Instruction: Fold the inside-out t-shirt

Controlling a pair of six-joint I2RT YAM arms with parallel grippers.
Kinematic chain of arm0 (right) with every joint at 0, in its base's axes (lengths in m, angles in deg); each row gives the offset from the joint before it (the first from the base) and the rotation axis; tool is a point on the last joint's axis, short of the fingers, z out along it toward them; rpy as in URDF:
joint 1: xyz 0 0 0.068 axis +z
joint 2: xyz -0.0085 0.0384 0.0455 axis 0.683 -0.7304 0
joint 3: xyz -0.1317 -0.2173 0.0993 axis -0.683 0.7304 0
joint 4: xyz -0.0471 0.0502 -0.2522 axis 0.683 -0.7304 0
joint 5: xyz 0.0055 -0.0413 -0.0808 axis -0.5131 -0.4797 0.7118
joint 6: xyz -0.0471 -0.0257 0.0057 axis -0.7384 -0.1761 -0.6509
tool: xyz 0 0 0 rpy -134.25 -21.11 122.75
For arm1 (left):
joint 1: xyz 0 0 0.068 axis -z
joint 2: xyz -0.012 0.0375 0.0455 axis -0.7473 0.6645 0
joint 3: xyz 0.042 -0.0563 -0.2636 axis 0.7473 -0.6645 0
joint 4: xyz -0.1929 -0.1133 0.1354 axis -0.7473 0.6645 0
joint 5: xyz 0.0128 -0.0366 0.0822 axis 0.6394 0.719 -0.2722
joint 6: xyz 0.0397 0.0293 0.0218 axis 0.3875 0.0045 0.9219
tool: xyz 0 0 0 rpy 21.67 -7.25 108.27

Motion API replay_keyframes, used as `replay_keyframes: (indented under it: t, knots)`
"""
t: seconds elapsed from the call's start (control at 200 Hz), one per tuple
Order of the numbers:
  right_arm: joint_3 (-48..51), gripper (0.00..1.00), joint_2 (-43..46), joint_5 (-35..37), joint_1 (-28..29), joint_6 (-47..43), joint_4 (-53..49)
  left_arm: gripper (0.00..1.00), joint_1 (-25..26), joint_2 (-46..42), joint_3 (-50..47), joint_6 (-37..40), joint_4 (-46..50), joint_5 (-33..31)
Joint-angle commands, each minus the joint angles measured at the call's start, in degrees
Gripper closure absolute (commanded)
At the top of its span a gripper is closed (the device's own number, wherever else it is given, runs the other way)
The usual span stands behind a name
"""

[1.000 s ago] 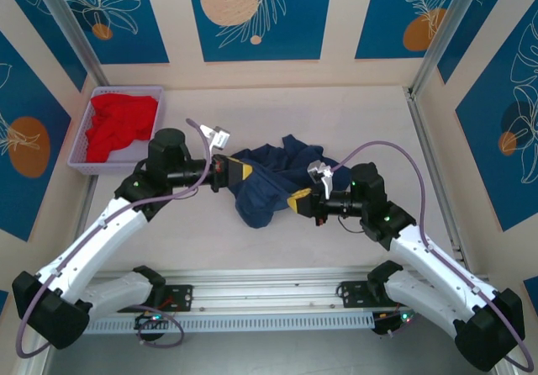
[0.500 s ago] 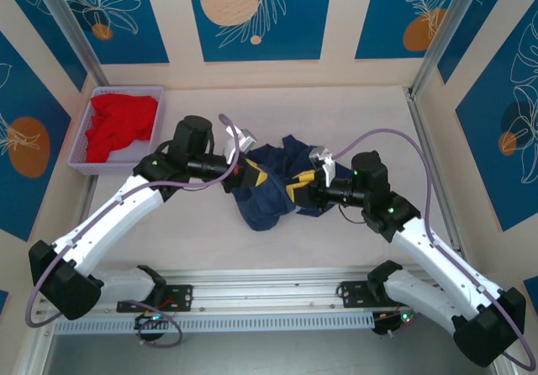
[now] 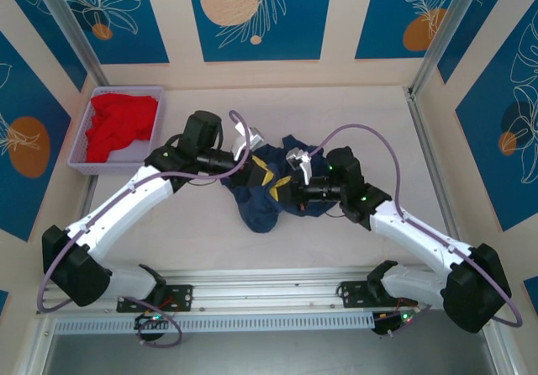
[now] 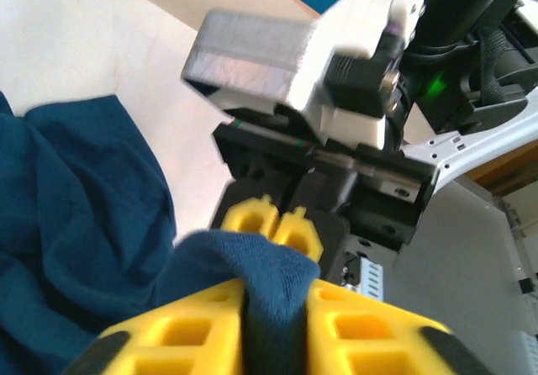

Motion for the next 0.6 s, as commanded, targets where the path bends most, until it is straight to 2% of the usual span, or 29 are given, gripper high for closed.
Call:
replay_keyframes:
  t: [0.0, 0.165, 0.335, 0.43, 0.595]
  knots:
    - [2.5, 1.0, 0.2, 1.8, 0.8, 6.9, 10.9, 0.69, 0.2, -0.3, -0.1, -3.9, -6.1, 1.6]
    - [6.5, 1.0, 2.7, 7.1, 0.7, 13.0, 19.3, 0.43, -1.6, -3.6, -3.7, -7.9, -8.1, -6.8]
    - [8.6, 1.0, 5.3, 12.2, 0.7, 15.0, 21.6, 0.21, -3.8, -11.1, -9.3, -12.1, -7.8, -20.9]
    - [9.5, 1.0, 6.0, 14.5, 0.7, 16.1, 23.0, 0.14, -3.9, -16.2, -13.4, -14.2, -8.0, -25.0]
    - [10.8, 1.0, 5.9, 16.9, 0.7, 17.8, 25.6, 0.12, -4.0, -23.0, -19.3, -16.5, -5.9, -29.9]
